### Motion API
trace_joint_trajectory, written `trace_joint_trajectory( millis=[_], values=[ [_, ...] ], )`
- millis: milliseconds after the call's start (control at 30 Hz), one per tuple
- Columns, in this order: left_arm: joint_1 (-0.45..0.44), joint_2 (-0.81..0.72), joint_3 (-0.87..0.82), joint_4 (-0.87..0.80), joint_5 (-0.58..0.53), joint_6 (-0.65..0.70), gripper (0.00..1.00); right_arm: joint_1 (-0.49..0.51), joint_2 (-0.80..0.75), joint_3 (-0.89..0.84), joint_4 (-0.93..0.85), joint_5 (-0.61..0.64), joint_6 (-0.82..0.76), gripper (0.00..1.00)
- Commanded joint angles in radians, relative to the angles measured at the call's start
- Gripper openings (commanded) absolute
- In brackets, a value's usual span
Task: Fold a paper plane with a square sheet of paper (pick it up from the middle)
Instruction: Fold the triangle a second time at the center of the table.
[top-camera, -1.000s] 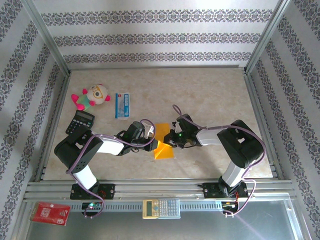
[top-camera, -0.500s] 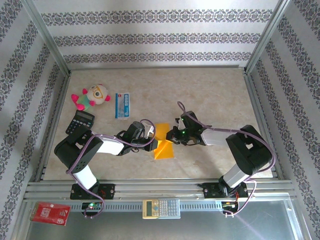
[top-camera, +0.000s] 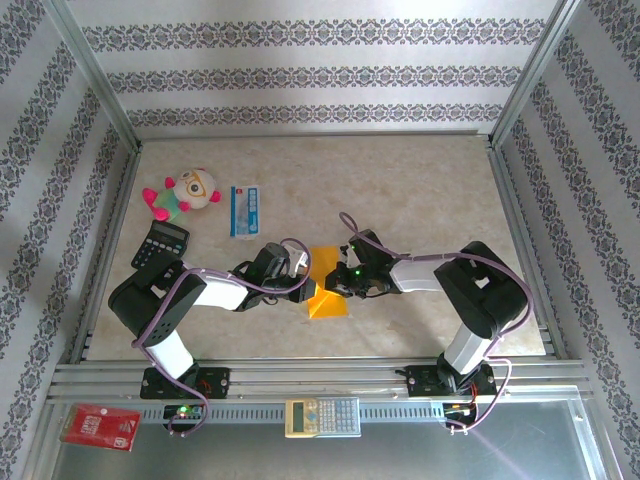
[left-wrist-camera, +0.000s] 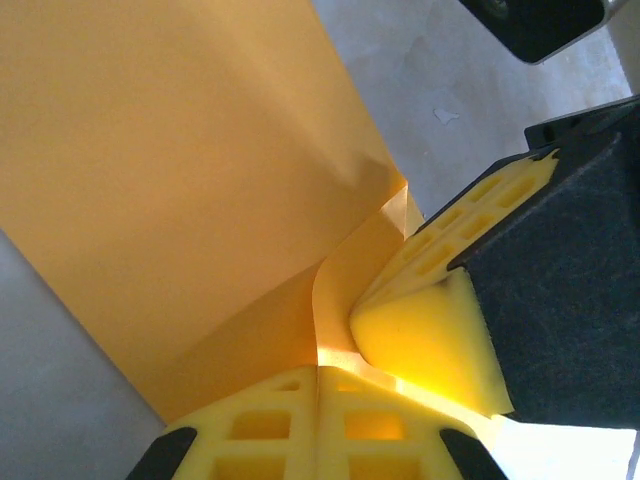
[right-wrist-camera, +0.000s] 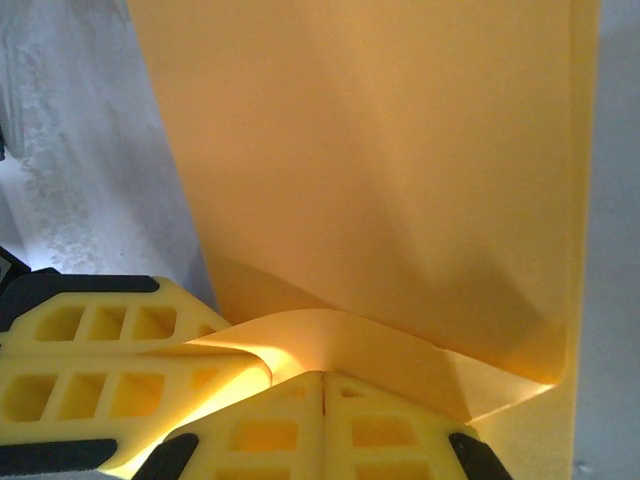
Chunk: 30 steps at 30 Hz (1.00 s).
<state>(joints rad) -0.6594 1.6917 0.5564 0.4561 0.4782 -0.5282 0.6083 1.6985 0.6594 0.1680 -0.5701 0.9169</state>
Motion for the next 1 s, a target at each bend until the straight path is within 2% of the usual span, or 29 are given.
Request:
trace_joint_trajectory(
  millis=[0,133,467,867,967],
  values=[
    [0.013,0.075,-0.029,-0.175,-0.156,0.041,0.00,-0.028,0.012,-0.006,0.001,0.006,-0.023,0.05],
    [0.012,0.077,-0.026,-0.177,-0.155,0.043,0.00,-0.056,0.006,-0.005,-0.012,-0.001,-0.037,0.05],
    [0.011,0.079,-0.027,-0.175,-0.157,0.040,0.00,-0.015,-0.015,0.006,-0.013,-0.015,-0.021,0.05],
    [0.013,0.041,-0.021,-0.201,-0.165,0.039,0.00,-0.037,0.044,-0.033,-0.019,0.012,-0.042,0.05],
    [0.014,0.019,-0.008,-0.219,-0.166,0.037,0.04,-0.038,0.050,-0.045,-0.019,0.019,-0.042,0.05]
  ],
)
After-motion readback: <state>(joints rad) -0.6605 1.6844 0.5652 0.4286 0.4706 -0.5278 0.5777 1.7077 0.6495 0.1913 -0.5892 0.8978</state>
